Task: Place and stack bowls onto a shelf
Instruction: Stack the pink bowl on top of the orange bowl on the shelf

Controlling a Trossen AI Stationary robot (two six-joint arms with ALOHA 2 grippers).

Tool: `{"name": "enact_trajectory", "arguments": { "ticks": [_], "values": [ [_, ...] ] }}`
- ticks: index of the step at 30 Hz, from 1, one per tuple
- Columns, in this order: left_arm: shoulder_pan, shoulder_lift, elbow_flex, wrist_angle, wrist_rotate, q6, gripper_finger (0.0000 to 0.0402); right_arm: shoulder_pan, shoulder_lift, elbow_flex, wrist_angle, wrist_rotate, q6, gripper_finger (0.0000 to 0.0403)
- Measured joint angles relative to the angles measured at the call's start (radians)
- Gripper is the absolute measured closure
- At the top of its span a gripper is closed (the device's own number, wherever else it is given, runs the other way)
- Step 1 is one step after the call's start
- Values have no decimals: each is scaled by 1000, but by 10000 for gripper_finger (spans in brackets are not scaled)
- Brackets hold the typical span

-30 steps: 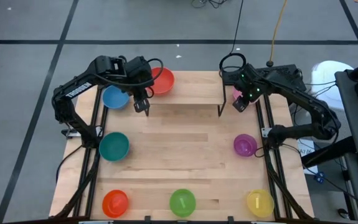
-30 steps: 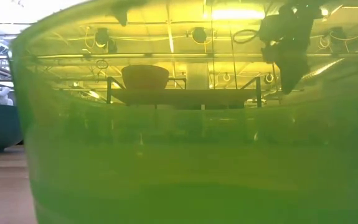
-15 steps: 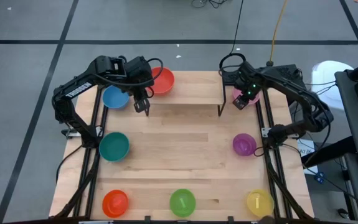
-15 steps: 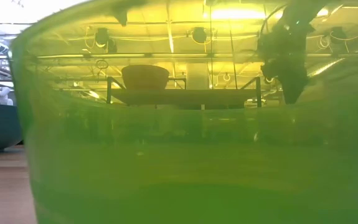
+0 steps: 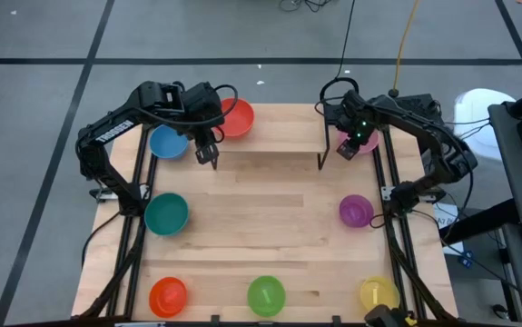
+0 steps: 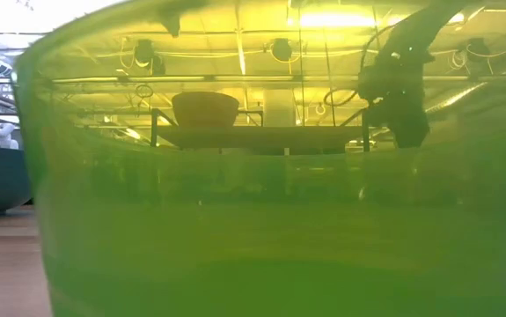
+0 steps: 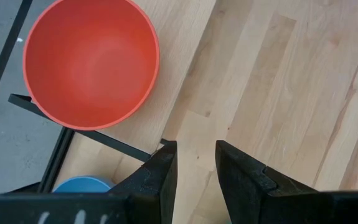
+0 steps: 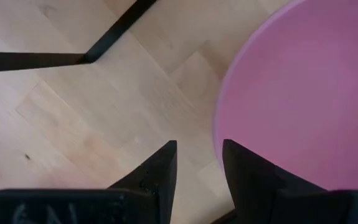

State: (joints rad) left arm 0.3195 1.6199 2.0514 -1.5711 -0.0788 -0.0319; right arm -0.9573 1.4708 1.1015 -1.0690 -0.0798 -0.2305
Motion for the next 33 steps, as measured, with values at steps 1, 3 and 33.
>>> {"name": "enact_trajectory", "arguments": {
  "ticks": [1,3,33],
  "values": [
    [0,0,0,0,0,0,286,0,9,0,5,1,-3,282],
    [0,0,0,0,0,0,286,0,24,0,26,21,-14,282],
    [0,0,0,0,0,-11,286,-38,48,-169,206,79,-134,308]
  ]
}}
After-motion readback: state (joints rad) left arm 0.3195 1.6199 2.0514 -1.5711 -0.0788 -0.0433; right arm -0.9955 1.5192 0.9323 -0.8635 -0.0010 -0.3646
